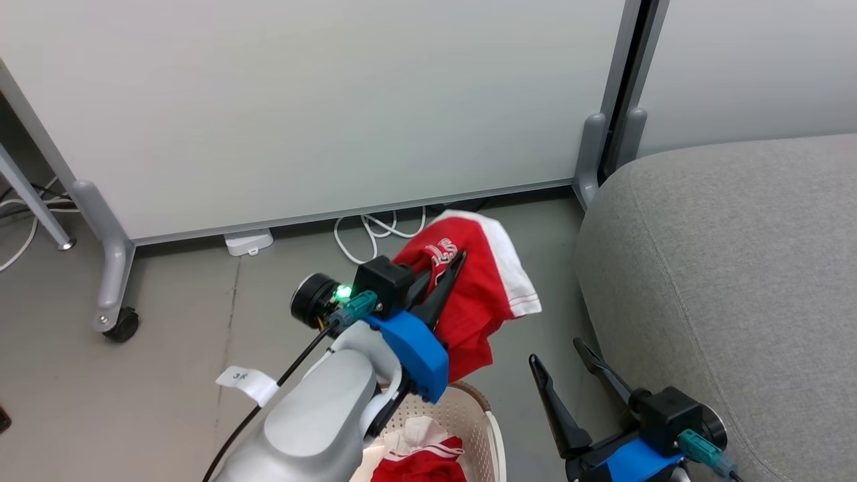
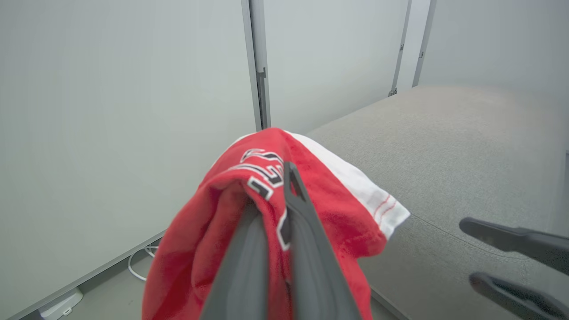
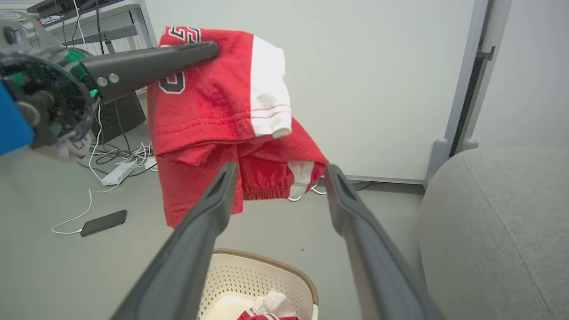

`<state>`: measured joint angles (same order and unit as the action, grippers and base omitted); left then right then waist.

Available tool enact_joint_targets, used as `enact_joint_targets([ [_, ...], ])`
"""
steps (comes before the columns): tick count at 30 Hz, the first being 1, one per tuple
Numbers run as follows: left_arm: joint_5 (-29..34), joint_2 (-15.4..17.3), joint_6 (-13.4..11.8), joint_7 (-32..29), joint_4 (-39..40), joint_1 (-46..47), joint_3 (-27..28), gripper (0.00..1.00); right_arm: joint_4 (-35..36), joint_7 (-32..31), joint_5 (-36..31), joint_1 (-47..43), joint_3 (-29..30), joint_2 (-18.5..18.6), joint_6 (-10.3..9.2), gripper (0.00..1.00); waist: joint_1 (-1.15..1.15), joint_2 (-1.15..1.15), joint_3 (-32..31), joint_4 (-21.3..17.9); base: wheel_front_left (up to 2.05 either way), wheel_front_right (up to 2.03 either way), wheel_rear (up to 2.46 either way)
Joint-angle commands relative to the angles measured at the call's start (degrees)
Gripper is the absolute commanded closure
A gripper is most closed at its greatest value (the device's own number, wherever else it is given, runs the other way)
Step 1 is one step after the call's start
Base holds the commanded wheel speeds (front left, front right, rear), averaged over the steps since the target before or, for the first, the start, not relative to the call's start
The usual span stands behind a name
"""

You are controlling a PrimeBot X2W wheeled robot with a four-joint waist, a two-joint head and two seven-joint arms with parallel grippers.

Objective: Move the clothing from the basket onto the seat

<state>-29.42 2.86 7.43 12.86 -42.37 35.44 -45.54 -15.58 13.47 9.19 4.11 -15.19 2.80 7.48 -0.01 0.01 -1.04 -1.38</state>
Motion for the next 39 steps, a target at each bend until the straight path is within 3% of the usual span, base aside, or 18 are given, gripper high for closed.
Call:
enact_joint_targets([
  [1, -0.35, 0.06, 0.02, -0.11, 0.55, 1.39, -0.4, 1.0, 0.25, -0.25, -0.23, -0.84, -0.2, 0.16, 0.03, 0.0, 0.01, -0.01, -0.3, -0.28, 0.0, 0.0, 0.0],
  [22, -4.1, 0.05, -1.05, -0.31, 0.21, 4.86, -5.35, 1.0, 0.29, -1.89, -0.69, 0.91, -0.77, 0.16, 0.03, 0.0, 0.01, -0.01, -0.49, -1.5, 0.0, 0.0, 0.0],
  [39, -6.8, 0.05, -1.31, -0.38, 0.75, 7.05, -8.86, 1.0, -13.06, -6.65, 9.65, 16.01, -10.46, 0.13, 0.03, 0.0, 0.01, -0.01, 0.96, -0.36, 0.0, 0.0, 0.0],
])
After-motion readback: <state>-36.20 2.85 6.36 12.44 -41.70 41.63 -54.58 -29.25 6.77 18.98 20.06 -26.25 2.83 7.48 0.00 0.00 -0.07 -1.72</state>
